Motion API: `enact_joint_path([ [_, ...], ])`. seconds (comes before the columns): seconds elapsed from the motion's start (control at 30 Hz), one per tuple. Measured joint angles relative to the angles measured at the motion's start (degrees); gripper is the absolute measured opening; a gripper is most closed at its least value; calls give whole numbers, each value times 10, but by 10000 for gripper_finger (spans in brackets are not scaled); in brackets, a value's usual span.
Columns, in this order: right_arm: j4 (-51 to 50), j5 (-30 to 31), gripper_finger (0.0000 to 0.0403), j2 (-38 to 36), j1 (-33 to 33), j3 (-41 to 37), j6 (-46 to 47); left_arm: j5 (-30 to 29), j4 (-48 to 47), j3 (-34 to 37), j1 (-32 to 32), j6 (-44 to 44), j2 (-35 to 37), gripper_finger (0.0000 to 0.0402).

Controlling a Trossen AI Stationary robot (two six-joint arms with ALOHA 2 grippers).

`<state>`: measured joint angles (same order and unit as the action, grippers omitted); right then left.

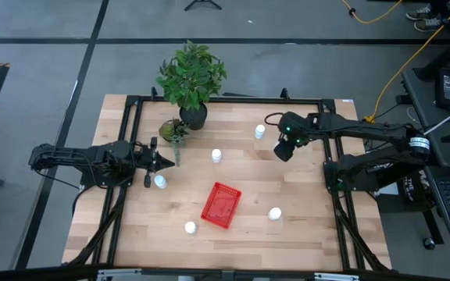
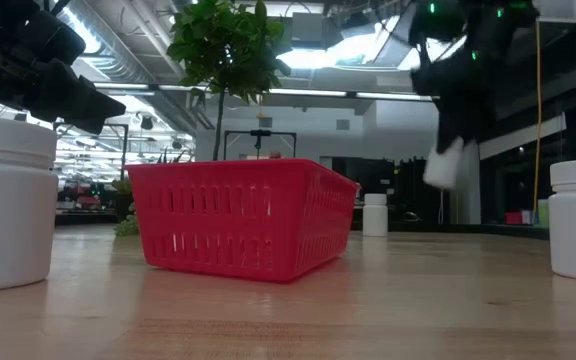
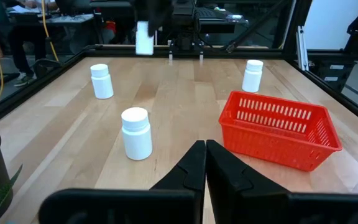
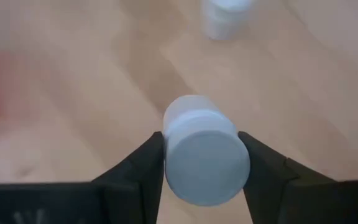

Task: Pick and place pill bottles into a basket
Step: Put the white medicine bottle into the red bin

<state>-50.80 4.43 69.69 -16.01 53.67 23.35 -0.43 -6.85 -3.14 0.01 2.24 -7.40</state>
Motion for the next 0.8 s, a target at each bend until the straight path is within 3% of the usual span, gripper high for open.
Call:
enact_joint_path([
  [0.37,5,-17,164,42,156,123,-2,0,0,0,0,0,0,6],
  [0.6,-18,-17,164,186,241,273,-56,0,0,0,0,0,0,2],
  [0.8,-47,-16,164,313,272,397,-111,0,0,0,0,1,0,8],
])
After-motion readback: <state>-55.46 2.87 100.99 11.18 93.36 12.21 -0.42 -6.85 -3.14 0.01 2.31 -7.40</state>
